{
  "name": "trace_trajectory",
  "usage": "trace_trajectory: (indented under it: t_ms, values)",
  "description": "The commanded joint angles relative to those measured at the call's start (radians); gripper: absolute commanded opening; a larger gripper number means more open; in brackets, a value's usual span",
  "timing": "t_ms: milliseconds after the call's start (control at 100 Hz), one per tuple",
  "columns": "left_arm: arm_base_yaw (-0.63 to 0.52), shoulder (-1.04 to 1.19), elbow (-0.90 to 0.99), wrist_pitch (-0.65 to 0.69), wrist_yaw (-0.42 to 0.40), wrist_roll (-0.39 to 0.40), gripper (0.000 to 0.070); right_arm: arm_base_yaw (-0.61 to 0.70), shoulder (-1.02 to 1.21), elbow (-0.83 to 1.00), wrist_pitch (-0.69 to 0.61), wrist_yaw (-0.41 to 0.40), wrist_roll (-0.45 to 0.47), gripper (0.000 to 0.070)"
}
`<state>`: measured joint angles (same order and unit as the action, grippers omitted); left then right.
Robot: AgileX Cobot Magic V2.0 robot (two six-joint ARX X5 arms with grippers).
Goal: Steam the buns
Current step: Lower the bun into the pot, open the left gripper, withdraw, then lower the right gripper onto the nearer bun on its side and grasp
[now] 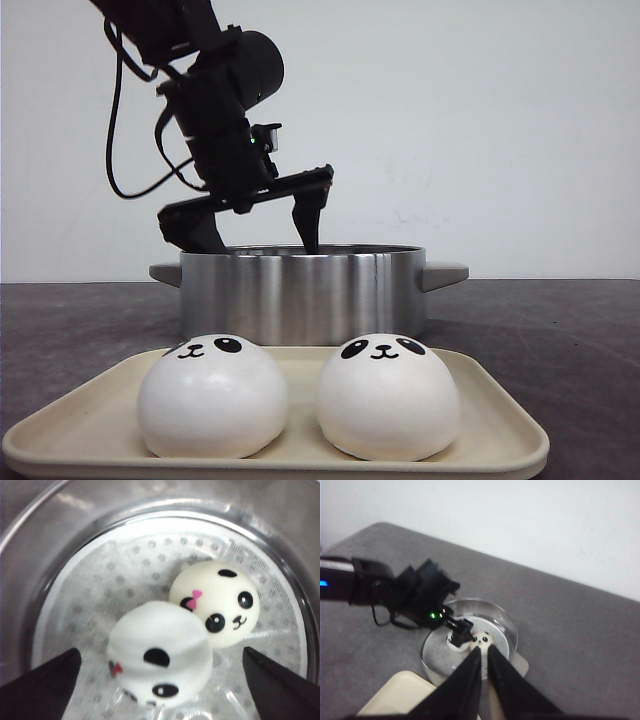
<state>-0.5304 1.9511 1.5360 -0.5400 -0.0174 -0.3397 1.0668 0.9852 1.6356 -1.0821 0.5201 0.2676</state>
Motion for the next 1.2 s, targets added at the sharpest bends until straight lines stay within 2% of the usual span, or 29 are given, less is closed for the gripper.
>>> trace_trajectory:
  t_ms: [0, 60, 200, 300, 360, 520, 760, 790, 820, 850, 900, 930, 1060, 1190]
  values:
    - [-0.006, 0.010, 0.071, -0.040, -0.001, 0.007, 0.0633, 0.013, 0.017, 0.019, -0.010, 0.004, 0.022, 0.0016]
    - [-0.008, -0.008, 0.107, -0.074, -0.002, 0.007, 0.0632, 0.012, 0.027, 0.017, -0.031, 0.004, 0.022, 0.0016]
    - [-0.019, -0.126, 0.120, -0.063, -0.018, -0.011, 0.0623, 0.010, 0.042, -0.026, -0.035, 0.003, 0.026, 0.0016]
    - [-0.032, -0.238, 0.120, -0.075, -0.040, -0.015, 0.0581, 0.010, 0.046, -0.100, -0.016, -0.008, 0.089, 0.0016]
    - [-0.042, -0.307, 0.120, -0.094, -0.045, -0.013, 0.0579, 0.008, 0.047, -0.157, -0.014, -0.029, 0.143, 0.0016]
    - [-0.088, -0.502, 0.120, -0.161, -0.047, -0.012, 0.0580, -0.026, 0.047, -0.346, 0.029, -0.153, 0.234, 0.0016]
    - [-0.223, -0.773, 0.120, -0.247, -0.088, -0.010, 0.0580, -0.051, 0.070, -0.613, 0.249, -0.378, 0.314, 0.0021]
    - [-0.240, -0.801, 0.120, -0.261, -0.097, -0.010, 0.0580, -0.054, 0.079, -0.632, 0.270, -0.408, 0.327, 0.0054]
    - [-0.256, -0.826, 0.120, -0.278, -0.103, -0.010, 0.0580, -0.056, 0.091, -0.646, 0.286, -0.440, 0.336, 0.0142]
    - [-0.270, -0.850, 0.120, -0.297, -0.111, -0.010, 0.0580, -0.056, 0.104, -0.655, 0.296, -0.462, 0.344, 0.0279]
    - [-0.290, -0.888, 0.120, -0.332, -0.126, -0.011, 0.0580, -0.056, 0.129, -0.660, 0.296, -0.473, 0.352, 0.0564]
    - [-0.299, -0.908, 0.120, -0.352, -0.134, -0.013, 0.0580, -0.054, 0.146, -0.661, 0.296, -0.476, 0.352, 0.0700]
    - [-0.317, -0.988, 0.120, -0.428, -0.183, -0.037, 0.0580, -0.052, 0.227, -0.661, 0.305, -0.478, 0.354, 0.0700]
    - [-0.317, -1.048, 0.120, -0.472, -0.219, -0.047, 0.0580, -0.060, 0.322, -0.661, 0.341, -0.484, 0.349, 0.0609]
